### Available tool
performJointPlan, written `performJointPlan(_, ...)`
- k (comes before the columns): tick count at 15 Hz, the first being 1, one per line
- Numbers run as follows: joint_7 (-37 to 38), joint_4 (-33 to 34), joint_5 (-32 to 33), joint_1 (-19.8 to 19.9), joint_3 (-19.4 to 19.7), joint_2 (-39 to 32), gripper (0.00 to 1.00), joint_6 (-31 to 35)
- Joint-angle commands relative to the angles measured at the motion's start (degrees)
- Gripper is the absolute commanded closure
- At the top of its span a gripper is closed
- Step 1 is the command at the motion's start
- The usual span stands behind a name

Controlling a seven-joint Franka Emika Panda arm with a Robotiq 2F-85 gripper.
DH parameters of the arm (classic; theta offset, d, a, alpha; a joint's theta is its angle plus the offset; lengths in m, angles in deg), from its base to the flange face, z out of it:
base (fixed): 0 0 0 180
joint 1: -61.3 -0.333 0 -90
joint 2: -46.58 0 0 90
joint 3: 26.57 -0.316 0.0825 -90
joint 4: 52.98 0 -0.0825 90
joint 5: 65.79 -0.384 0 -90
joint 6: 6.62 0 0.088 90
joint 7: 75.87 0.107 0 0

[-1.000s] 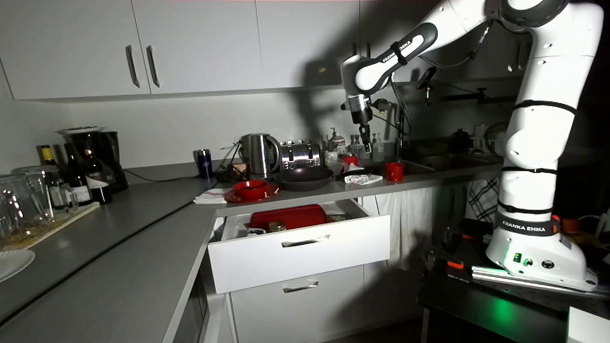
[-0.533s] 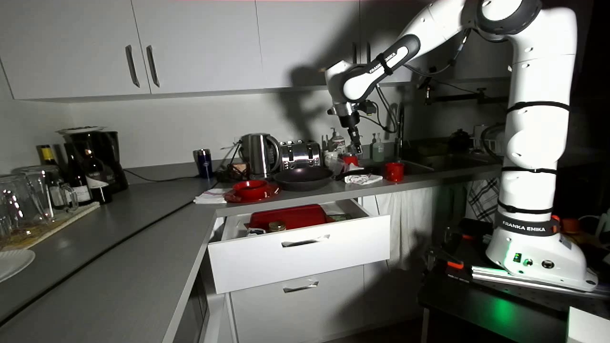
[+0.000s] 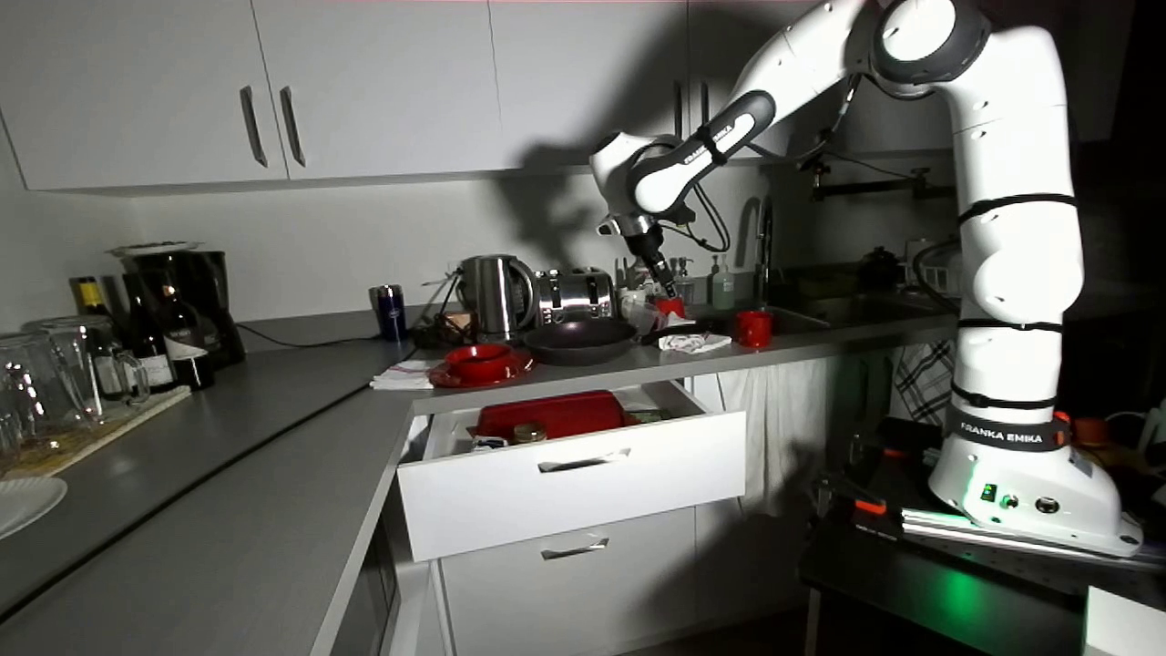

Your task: Move the pan slightly to the right on the counter

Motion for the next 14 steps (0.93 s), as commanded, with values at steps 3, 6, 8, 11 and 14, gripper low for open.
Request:
performJointPlan(3, -1.7, 2.1, 0.4, -0.1, -0.1, -2.2, 0.00, -0.2)
performJointPlan(6, -2.1, 2.6, 0.4, -0.1, -0.1, -2.5, 0.00, -0.2)
performJointPlan(8, -2.2, 2.7, 0.4, -0.1, -0.1, -2.5, 0.00, -0.2)
performJointPlan(11, -2.3, 2.7, 0.4, -0.1, -0.1, -2.5, 0.00, -0.2)
performJointPlan(14, -2.4, 2.8, -0.1, 0.0, -0.1, -2.8, 0.00, 0.1)
